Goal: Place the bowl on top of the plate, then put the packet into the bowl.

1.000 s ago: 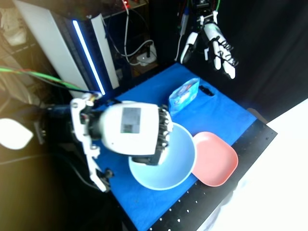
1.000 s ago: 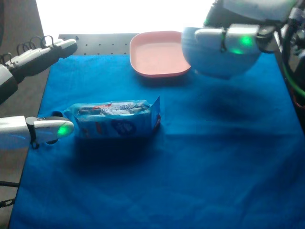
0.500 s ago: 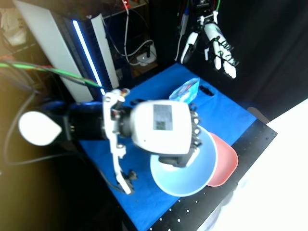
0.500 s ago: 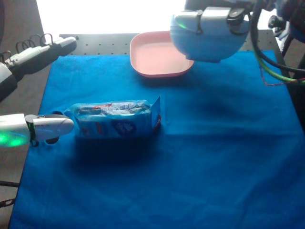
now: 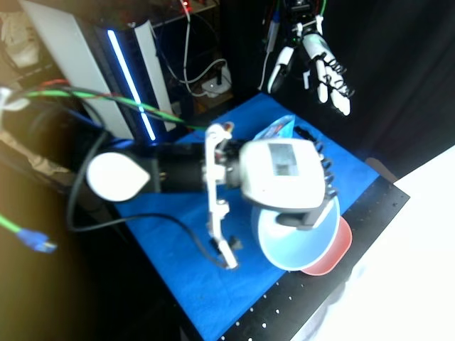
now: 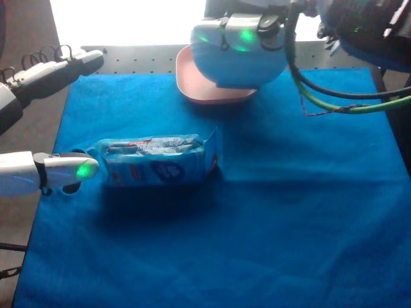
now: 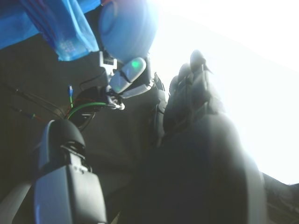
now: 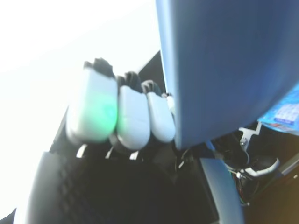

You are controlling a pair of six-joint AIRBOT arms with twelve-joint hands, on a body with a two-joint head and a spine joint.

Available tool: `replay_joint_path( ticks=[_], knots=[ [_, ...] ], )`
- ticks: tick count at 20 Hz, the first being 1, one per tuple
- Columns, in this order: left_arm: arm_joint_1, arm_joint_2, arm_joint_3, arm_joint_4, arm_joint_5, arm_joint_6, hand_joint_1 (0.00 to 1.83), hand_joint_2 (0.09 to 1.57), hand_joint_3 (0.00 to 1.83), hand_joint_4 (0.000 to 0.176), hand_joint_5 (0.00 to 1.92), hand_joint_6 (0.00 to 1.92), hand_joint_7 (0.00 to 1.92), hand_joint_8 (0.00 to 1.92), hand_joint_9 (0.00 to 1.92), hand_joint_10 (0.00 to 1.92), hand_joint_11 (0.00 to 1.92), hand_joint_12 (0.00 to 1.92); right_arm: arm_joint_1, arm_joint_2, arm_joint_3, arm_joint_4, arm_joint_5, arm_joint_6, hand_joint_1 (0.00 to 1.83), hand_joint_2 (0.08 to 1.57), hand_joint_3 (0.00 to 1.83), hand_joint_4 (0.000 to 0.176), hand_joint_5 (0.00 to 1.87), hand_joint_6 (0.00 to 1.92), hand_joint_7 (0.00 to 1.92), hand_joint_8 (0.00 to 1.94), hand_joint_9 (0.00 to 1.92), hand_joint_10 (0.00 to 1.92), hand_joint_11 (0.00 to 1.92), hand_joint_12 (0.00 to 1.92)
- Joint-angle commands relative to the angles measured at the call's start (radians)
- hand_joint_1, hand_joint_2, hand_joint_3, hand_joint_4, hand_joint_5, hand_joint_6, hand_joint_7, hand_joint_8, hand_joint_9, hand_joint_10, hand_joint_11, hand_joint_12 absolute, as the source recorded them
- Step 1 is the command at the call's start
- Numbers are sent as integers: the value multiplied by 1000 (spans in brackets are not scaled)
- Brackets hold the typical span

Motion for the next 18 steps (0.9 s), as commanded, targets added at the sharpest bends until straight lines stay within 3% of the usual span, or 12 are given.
replay_joint_path(
  ticks=[1, 3, 4, 5, 7, 8, 9, 11, 14, 18],
  knots=[
    [-14, -4, 5, -13, -123, -8, 663, 994, 2, 98, 153, 4, 82, 4, 90, 4, 0, 259, 24, -6, 11, 37, 86, -4, 707, 1538, 0, 176, 1265, 1921, 1565, 1941, 1668, 1921, 1601, 1921],
    [-16, -5, 7, -11, -123, -10, 652, 995, 1, 88, 162, 4, 101, 5, 116, 8, 0, 289, 24, -22, 32, 37, 77, -4, 723, 1539, 0, 176, 1277, 1921, 1592, 1941, 1703, 1921, 1707, 1921],
    [-16, -6, 8, -10, -124, -12, 654, 995, 0, 93, 166, 2, 108, 3, 125, 6, 0, 279, 24, -30, 41, 37, 72, -4, 737, 1539, 0, 176, 1288, 1921, 1603, 1941, 1716, 1921, 1719, 1921],
    [-16, -6, 9, -10, -126, -13, 660, 999, 2, 87, 168, 2, 110, 3, 131, 7, 0, 279, 24, -36, 51, 37, 67, -4, 682, 1550, 3, 176, 1313, 1921, 1609, 1941, 1719, 1921, 1721, 1921],
    [-17, -6, 11, -10, -132, -17, 645, 1012, 5, 98, 150, 0, 96, 0, 114, 0, 0, 240, 24, -49, 64, 37, 55, -4, 625, 1566, 6, 176, 1332, 1921, 1606, 1941, 1707, 1921, 1705, 1921],
    [-17, -6, 11, -10, -133, -18, 636, 1015, 3, 86, 160, 2, 96, 0, 115, 0, 0, 220, 24, -52, 66, 37, 54, -4, 653, 1559, 0, 176, 1355, 1921, 1620, 1941, 1713, 1921, 1691, 1921],
    [-17, -6, 11, -10, -133, -18, 653, 1020, 2, 88, 162, 1, 86, 1, 100, 1, 0, 169, 24, -56, 69, 38, 51, -4, 585, 1569, 25, 176, 1356, 1921, 1626, 1941, 1715, 1921, 1677, 1921],
    [-17, -6, 11, -9, -133, -18, 676, 1015, 0, 93, 163, 1, 95, 3, 105, 3, 0, 184, 24, -66, 73, 39, 47, -4, 612, 1568, 9, 176, 1353, 1921, 1614, 1941, 1709, 1921, 1698, 1921],
    [-18, -8, 12, -9, -133, -18, 673, 1000, 0, 83, 164, 1, 95, 1, 122, 3, 0, 233, 24, -80, 74, 39, 46, -4, 622, 1560, 1, 176, 1346, 1921, 1600, 1941, 1705, 1921, 1710, 1921],
    [-18, -11, 14, -10, -131, -20, 691, 991, 0, 94, 207, 5, 109, 2, 117, 4, 0, 185, 24, -87, 74, 50, 46, -4, 521, 1516, 0, 176, 1314, 1921, 1567, 1941, 1686, 1921, 1711, 1921]
  ],
)
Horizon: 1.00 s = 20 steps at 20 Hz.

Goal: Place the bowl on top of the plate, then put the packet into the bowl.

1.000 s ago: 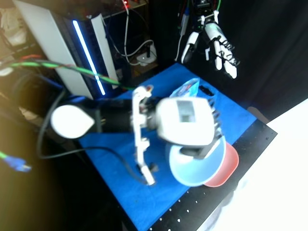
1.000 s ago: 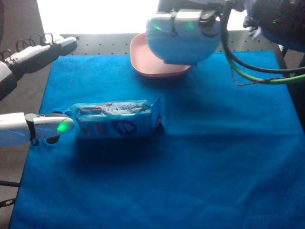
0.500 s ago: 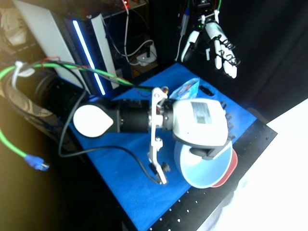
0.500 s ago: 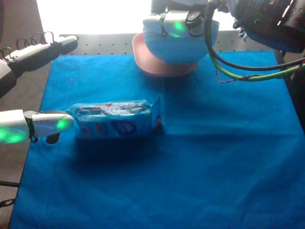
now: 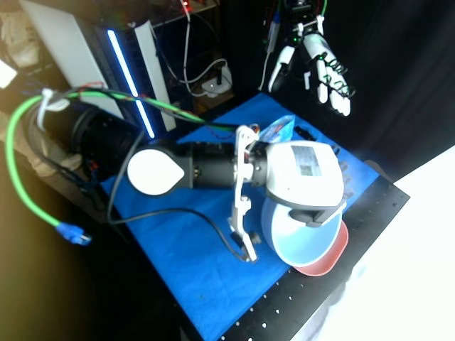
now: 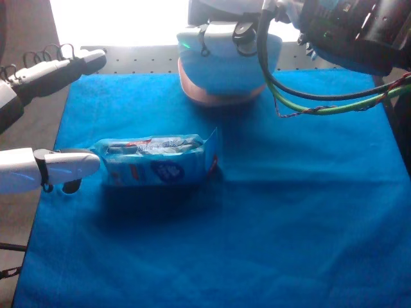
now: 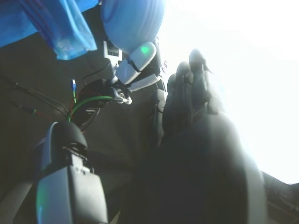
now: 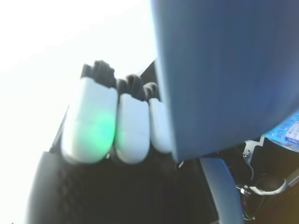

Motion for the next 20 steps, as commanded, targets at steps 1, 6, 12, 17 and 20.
replay_joint_path(
  ticks=[1, 6, 12, 17, 20],
  knots=[
    [-10, -6, 5, -19, -129, -11, 702, 988, 0, 87, 224, 9, 119, 4, 121, 4, 0, 189, 24, -1, 3, 40, 89, -3, 485, 1499, 0, 176, 1269, 1921, 1529, 1941, 1652, 1921, 1682, 1921],
    [-10, -7, 6, -19, -131, -12, 703, 986, 0, 57, 290, 5, 157, 0, 158, 2, 0, 263, 21, 1, 4, 57, 89, -3, 423, 1456, 0, 176, 1202, 1921, 1446, 1941, 1571, 1921, 1597, 1921],
    [-11, -8, 8, -19, -133, -14, 684, 983, 0, 54, 319, 6, 169, 3, 168, 4, 0, 266, 5, -2, 7, 61, 89, -3, 261, 1460, 0, 35, 901, 1892, 1156, 1941, 1304, 1921, 1357, 1921],
    [-11, -8, 8, -19, -133, -15, 722, 986, 0, 58, 332, 5, 170, 1, 171, 0, 0, 229, -8, -2, 8, 61, 89, -3, 1, 1366, 1, 17, 646, 26, 851, 180, 760, 688, 541, 1310],
    [-11, -9, 9, -20, -133, -17, 715, 995, 1, 48, 331, 1, 166, 1, 167, 2, 0, 214, -10, -2, 8, 61, 87, -3, 0, 1328, 0, 52, 477, 1, 593, 5, 555, 216, 210, 1055]
  ],
)
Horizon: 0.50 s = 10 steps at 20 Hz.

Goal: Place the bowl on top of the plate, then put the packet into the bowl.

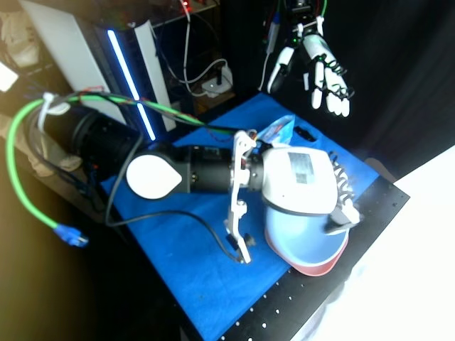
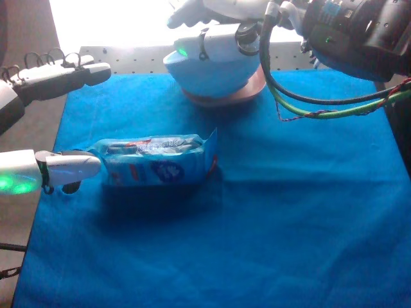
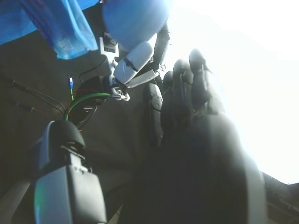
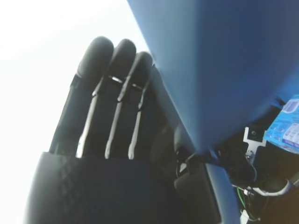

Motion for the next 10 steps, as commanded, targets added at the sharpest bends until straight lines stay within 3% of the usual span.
replay_joint_path(
  ticks=[1, 3, 5, 7, 9, 10],
  knots=[
    [-11, -3, 5, -19, -129, -9, 711, 995, 1, 48, 330, 1, 168, 2, 172, 4, 0, 219, 9, -2, 6, 33, 94, -3, 0, 1320, 0, 51, 469, 1, 553, 2, 571, 97, 202, 1012],
    [-11, -3, 5, -19, -130, -11, 706, 995, 1, 48, 324, 0, 166, 0, 178, 3, 0, 245, 9, -2, 6, 33, 92, -3, 0, 1345, 2, 73, 463, 0, 517, 0, 630, 61, 227, 1156],
    [-11, -5, 5, -19, -130, -14, 708, 998, 1, 41, 325, 0, 171, 1, 178, 1, 0, 222, 7, 0, 6, 33, 91, -3, 0, 1391, 4, 52, 493, 7, 539, 5, 633, 45, 222, 1136],
    [-11, -5, 5, -19, -130, -14, 729, 992, 0, 58, 325, 0, 161, 1, 160, 1, 0, 193, 5, 3, 6, 34, 91, -3, 3, 1415, 9, 52, 511, 11, 548, 7, 625, 35, 210, 1130],
    [-11, -6, 5, -20, -130, -15, 715, 993, 0, 68, 318, 0, 148, 0, 149, 0, 0, 144, 4, 5, 6, 36, 90, -3, 165, 1449, 5, 29, 529, 7, 561, 6, 654, 33, 220, 1185],
    [-11, -6, 5, -20, -130, -15, 716, 990, 0, 57, 328, 2, 158, 2, 169, 4, 0, 160, 4, 6, 6, 39, 90, -3, 81, 1455, 7, 41, 522, 3, 556, 3, 660, 32, 227, 1189]
  ],
)
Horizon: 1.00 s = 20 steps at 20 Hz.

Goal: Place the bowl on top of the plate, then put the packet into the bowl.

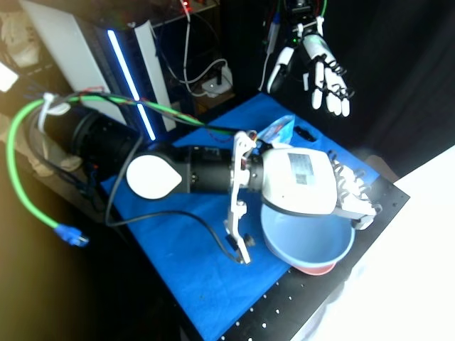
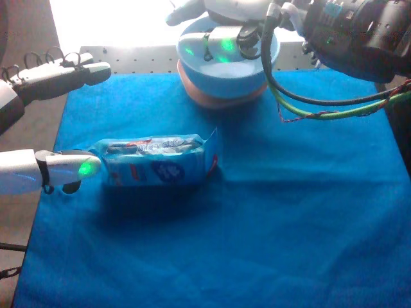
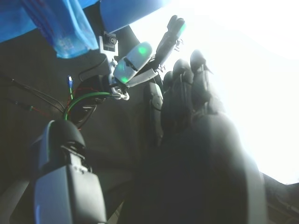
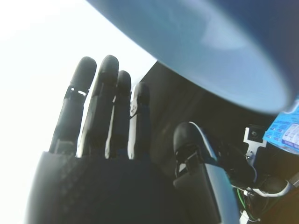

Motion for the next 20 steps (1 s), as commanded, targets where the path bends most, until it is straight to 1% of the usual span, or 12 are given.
replay_joint_path(
  ticks=[1, 3, 5, 6, 8, 9, 11, 14, 15, 16, 18, 20],
  knots=[
    [-11, -5, 5, -18, -129, -9, 729, 989, 0, 54, 326, 0, 167, 2, 184, 5, 0, 136, 7, 4, 5, 44, 97, -3, 15, 1447, 3, 49, 514, 1, 543, 1, 649, 24, 216, 1195],
    [-11, -5, 5, -19, -129, -9, 745, 986, 0, 38, 338, 4, 167, 0, 175, 0, 0, 133, 7, 7, 5, 46, 97, -3, 5, 1442, 1, 44, 516, 2, 556, 6, 664, 28, 174, 1176],
    [-11, -5, 4, -19, -128, -9, 729, 992, 1, 19, 342, 0, 176, 0, 177, 1, 0, 215, 6, 19, 1, 47, 98, -3, 0, 1425, 0, 66, 463, 0, 460, 0, 535, 1, 61, 1055],
    [-11, -5, 4, -20, -128, -9, 726, 989, 0, 18, 339, 0, 174, 0, 174, 0, 0, 223, 6, 30, -9, 48, 99, -3, 0, 1402, 0, 89, 419, 0, 350, 2, 403, 1, 11, 882],
    [-11, -4, 3, -22, -125, -9, 698, 989, 0, 7, 344, 1, 173, 0, 191, 4, 0, 203, 6, 79, -54, 67, 119, -3, 0, 1290, 0, 167, 290, 5, 153, 15, 114, 17, 0, 221],
    [-11, -4, 3, -24, -124, -9, 682, 981, 0, 3, 344, 0, 165, 0, 175, 2, 0, 173, 6, 98, -71, 70, 135, -3, 0, 1235, 0, 174, 237, 0, 58, 2, 22, 3, 0, 43],
    [-11, -4, 2, -30, -121, -9, 704, 961, 0, 0, 327, 0, 144, 0, 135, 1, 0, 115, 0, 156, -128, 74, 179, -3, 0, 1098, 0, 176, 196, 3, 1, 0, 0, 0, 0, 1],
    [-11, -4, 2, -33, -119, -9, 728, 910, 0, 44, 278, 0, 145, 2, 103, 5, 0, 57, -34, 233, -205, 98, 254, -3, 0, 1043, 0, 176, 108, 0, 0, 0, 0, 0, 0, 0],
    [-11, -4, 2, -35, -116, -8, 742, 899, 0, 52, 273, 0, 145, 2, 102, 4, 0, 56, -51, 259, -231, 124, 286, -3, 0, 1031, 0, 176, 77, 0, 0, 0, 0, 0, 0, 0],
    [-11, -4, 2, -35, -117, -8, 744, 878, 0, 36, 289, 7, 161, 5, 115, 2, 0, 163, -62, 278, -247, 143, 297, -3, 0, 999, 0, 176, 25, 0, 0, 0, 0, 0, 0, 0],
    [-10, -4, 1, -39, -124, -8, 712, 866, 0, 57, 299, 4, 174, 4, 95, 3, 0, 127, -98, 331, -289, 179, 341, -3, 78, 983, 0, 176, 0, 0, 0, 0, 0, 0, 0, 0],
    [-10, -4, 4, -43, -121, -8, 739, 859, 0, 94, 240, 0, 132, 0, 63, 0, 0, 28, -167, 379, -330, 266, 417, -3, 244, 925, 0, 176, 0, 0, 0, 0, 0, 0, 0, 0]
  ],
)
